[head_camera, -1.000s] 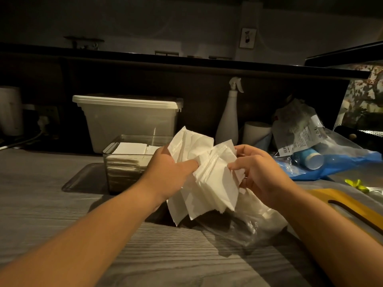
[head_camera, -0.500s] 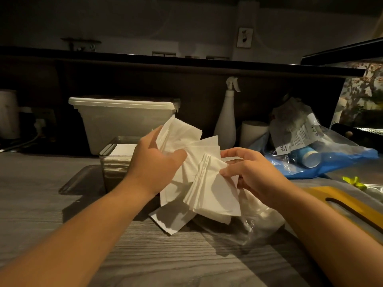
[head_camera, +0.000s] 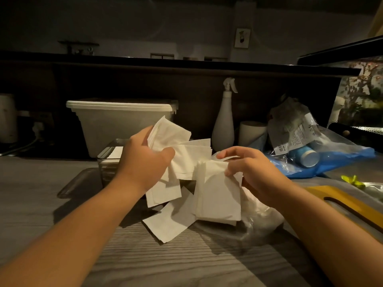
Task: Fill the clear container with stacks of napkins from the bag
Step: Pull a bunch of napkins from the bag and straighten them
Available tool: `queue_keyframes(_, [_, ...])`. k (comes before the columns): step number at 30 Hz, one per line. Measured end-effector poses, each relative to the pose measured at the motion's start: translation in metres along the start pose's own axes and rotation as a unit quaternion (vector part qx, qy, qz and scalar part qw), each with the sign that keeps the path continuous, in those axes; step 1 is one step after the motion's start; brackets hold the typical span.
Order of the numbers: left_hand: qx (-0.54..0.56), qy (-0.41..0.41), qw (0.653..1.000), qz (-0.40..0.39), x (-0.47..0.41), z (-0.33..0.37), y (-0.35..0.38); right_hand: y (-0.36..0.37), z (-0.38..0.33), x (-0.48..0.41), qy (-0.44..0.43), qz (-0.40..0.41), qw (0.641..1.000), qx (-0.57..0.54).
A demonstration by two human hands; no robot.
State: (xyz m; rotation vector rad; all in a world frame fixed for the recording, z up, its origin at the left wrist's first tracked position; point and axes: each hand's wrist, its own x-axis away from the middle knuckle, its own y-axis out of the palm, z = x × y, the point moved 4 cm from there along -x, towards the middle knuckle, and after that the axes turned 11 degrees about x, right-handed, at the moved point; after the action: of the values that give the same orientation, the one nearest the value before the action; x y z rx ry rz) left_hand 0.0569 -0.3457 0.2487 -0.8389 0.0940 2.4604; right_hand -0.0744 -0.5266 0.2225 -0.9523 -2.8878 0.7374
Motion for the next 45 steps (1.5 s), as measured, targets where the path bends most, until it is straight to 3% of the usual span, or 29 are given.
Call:
queue_keyframes(5, [-0.007, 0.007, 0.999, -0.045, 0.000, -0.003, 0.003, -0.011, -0.009, 0.002, -0.069, 0.074, 0.986, -0.132])
queue_keyframes(8, [-0.009, 0.009, 0.996, -0.084, 0.001, -0.004, 0.008, -0.011, -0.016, 0.007, -0.110, 0.116, 0.987, -0.036])
queue_keyframes(12, [0.009, 0.007, 0.995, -0.102, 0.002, -0.004, 0.010, 0.003, -0.024, 0.012, -0.137, 0.054, 0.989, 0.021])
queue_keyframes(17, [0.032, -0.005, 0.992, -0.119, 0.003, -0.001, 0.012, 0.017, -0.021, 0.017, -0.115, -0.011, 0.976, 0.184])
queue_keyframes(22, [0.109, -0.075, 0.985, -0.110, 0.000, -0.007, 0.012, 0.017, -0.018, 0.013, -0.093, -0.001, 0.976, 0.199])
queue_keyframes(25, [0.145, -0.114, 0.979, -0.084, 0.000, -0.010, 0.011, 0.012, -0.018, 0.011, -0.075, 0.003, 0.987, 0.140])
queue_keyframes(28, [0.197, -0.156, 0.967, -0.052, -0.001, -0.013, 0.010, 0.010, -0.022, 0.016, -0.076, -0.055, 0.996, 0.004])
queue_keyframes(31, [0.160, -0.160, 0.973, -0.047, 0.000, -0.015, 0.008, 0.011, -0.030, 0.023, -0.076, -0.113, 0.988, -0.067])
queue_keyframes(35, [0.129, -0.158, 0.977, -0.062, 0.007, -0.012, 0.015, 0.019, -0.025, 0.025, 0.023, -0.172, 0.978, -0.113])
queue_keyframes(40, [0.264, -0.240, 0.933, -0.048, 0.016, -0.015, 0.028, 0.030, -0.013, 0.022, 0.119, -0.165, 0.962, -0.184])
queue_keyframes(45, [0.306, -0.258, 0.916, -0.036, 0.018, -0.019, 0.031, 0.032, -0.010, 0.024, 0.165, -0.141, 0.953, -0.209])
